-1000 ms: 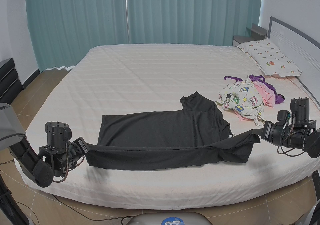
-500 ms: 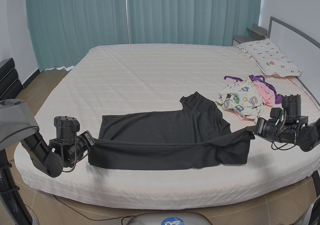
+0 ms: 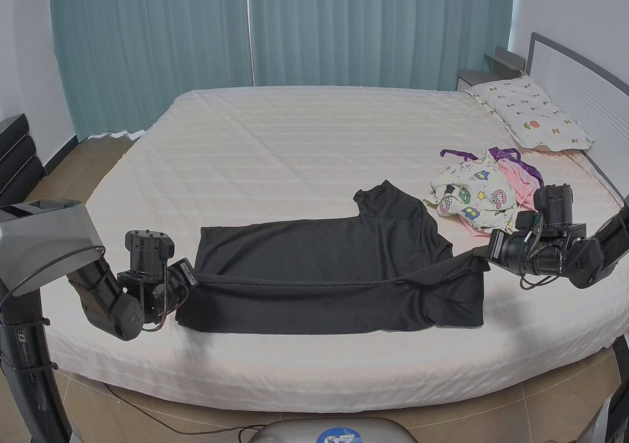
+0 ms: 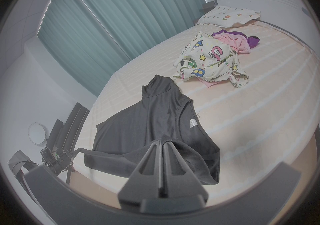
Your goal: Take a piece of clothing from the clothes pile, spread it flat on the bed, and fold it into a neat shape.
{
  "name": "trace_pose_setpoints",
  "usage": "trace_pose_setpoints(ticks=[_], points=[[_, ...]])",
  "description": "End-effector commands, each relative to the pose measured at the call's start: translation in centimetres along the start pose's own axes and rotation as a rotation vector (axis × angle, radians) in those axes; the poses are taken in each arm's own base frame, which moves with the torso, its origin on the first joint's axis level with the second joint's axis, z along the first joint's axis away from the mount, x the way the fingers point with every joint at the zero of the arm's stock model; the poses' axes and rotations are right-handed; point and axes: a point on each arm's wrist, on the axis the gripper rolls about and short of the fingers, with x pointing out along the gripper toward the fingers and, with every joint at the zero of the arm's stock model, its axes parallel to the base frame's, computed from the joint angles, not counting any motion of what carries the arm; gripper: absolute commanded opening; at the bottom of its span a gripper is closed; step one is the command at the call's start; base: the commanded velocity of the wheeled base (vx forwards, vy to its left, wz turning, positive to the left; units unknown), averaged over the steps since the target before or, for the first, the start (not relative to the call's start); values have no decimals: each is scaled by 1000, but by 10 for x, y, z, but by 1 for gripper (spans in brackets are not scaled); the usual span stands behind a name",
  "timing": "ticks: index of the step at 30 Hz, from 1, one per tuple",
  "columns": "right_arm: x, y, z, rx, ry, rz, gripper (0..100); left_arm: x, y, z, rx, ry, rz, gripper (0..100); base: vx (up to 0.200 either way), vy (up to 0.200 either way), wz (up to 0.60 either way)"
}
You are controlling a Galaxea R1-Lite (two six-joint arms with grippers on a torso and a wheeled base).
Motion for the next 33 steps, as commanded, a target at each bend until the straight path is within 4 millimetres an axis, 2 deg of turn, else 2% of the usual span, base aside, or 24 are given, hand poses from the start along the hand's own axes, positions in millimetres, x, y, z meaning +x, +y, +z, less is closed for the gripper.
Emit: trace_pose_setpoints(ticks=[1, 11, 14, 15, 17, 18, 30, 31, 33], points=[[13, -4, -3, 5, 23, -11, 0, 13, 3, -8, 14, 17, 15, 0, 0, 0, 0], [41, -11, -4, 10, 41, -20, 0, 37, 3, -12, 8, 13, 21, 0, 0, 0, 0], [42, -11, -4, 12, 42, -21, 0, 45, 2, -13, 5, 10, 21, 0, 0, 0, 0], [52, -11, -5, 11, 49, -19, 0, 47, 2, -14, 5, 8, 20, 0, 0, 0, 0], [53, -11, -5, 13, 51, -20, 0, 47, 2, -13, 4, 7, 19, 0, 0, 0, 0], [60, -12, -6, 15, 53, -21, 0, 52, 0, -13, -1, 0, 14, 0, 0, 0, 0], [81, -22, -17, 21, 44, -13, 0, 65, 2, -20, -4, 7, 23, 0, 0, 0, 0], [83, -22, -18, 23, 49, -13, 100, 65, 2, -19, -5, 5, 21, 100, 0, 0, 0], [85, -21, -21, 33, 59, -13, 100, 66, 1, -17, -9, -2, 18, 100, 0, 0, 0]])
